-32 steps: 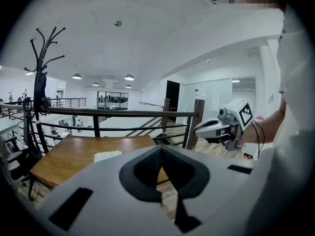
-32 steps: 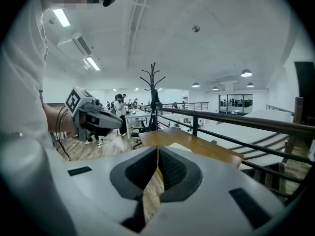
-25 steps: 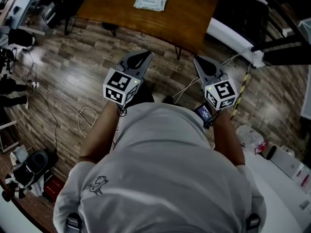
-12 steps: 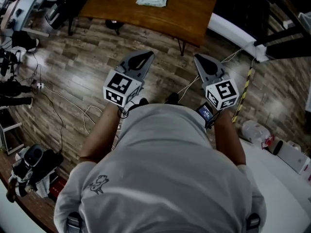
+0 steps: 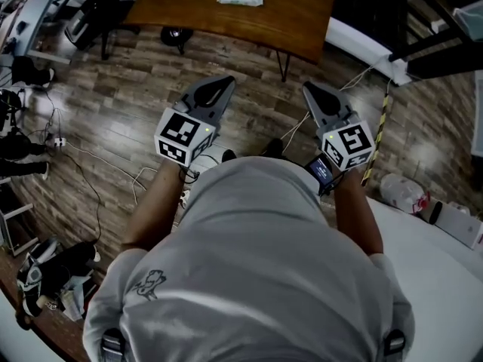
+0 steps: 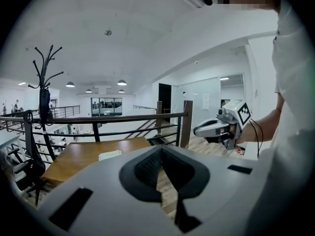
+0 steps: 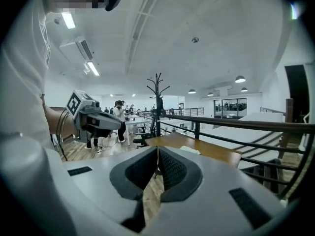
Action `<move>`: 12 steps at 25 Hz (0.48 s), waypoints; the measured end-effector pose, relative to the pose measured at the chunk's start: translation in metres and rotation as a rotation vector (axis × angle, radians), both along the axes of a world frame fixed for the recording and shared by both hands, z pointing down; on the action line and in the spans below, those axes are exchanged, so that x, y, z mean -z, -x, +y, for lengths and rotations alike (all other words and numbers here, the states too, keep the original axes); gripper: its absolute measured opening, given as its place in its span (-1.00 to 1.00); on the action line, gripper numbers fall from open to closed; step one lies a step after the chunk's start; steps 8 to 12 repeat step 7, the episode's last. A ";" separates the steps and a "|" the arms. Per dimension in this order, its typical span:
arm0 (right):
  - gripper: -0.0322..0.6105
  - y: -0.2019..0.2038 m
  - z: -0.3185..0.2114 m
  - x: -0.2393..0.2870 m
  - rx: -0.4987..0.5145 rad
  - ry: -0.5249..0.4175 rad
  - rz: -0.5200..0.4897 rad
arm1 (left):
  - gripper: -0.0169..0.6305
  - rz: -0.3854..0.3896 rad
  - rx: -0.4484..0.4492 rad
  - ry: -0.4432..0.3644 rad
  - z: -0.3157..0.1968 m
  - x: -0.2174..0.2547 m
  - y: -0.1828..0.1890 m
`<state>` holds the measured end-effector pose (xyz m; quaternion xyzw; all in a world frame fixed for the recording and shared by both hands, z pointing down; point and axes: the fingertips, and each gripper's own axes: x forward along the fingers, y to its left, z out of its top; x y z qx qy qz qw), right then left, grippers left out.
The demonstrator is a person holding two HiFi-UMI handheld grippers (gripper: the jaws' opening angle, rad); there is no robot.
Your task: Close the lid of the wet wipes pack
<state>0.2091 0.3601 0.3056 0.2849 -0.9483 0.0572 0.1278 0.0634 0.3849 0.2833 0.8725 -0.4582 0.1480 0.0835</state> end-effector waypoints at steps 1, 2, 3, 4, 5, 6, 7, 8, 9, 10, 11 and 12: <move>-0.79 0.007 0.007 0.002 -0.006 -0.001 -0.004 | -0.91 0.001 -0.003 -0.007 0.006 0.003 0.008; -0.79 0.014 0.014 0.004 -0.012 -0.003 -0.006 | -0.91 0.003 -0.006 -0.013 0.012 0.005 0.017; -0.79 0.022 0.022 0.006 -0.017 -0.005 -0.005 | -0.91 0.006 -0.009 -0.018 0.019 0.007 0.026; -0.79 0.030 0.029 0.007 -0.021 -0.007 -0.005 | -0.91 0.009 -0.011 -0.023 0.026 0.008 0.035; -0.79 0.038 0.037 0.008 -0.025 -0.009 -0.004 | -0.91 0.013 -0.014 -0.028 0.033 0.010 0.044; -0.79 0.046 0.044 0.009 -0.028 -0.010 -0.005 | -0.91 0.016 -0.016 -0.034 0.039 0.011 0.052; -0.79 0.054 0.051 0.010 -0.032 -0.011 -0.005 | -0.91 0.019 -0.019 -0.040 0.046 0.012 0.061; -0.79 0.054 0.051 0.010 -0.032 -0.011 -0.005 | -0.91 0.019 -0.019 -0.040 0.046 0.012 0.061; -0.79 0.054 0.051 0.010 -0.032 -0.011 -0.005 | -0.91 0.019 -0.019 -0.040 0.046 0.012 0.061; -0.79 0.054 0.051 0.010 -0.032 -0.011 -0.005 | -0.91 0.019 -0.019 -0.040 0.046 0.012 0.061; -0.79 0.054 0.051 0.010 -0.032 -0.011 -0.005 | -0.91 0.019 -0.019 -0.040 0.046 0.012 0.061; -0.79 0.054 0.051 0.010 -0.032 -0.011 -0.005 | -0.91 0.019 -0.019 -0.040 0.046 0.012 0.061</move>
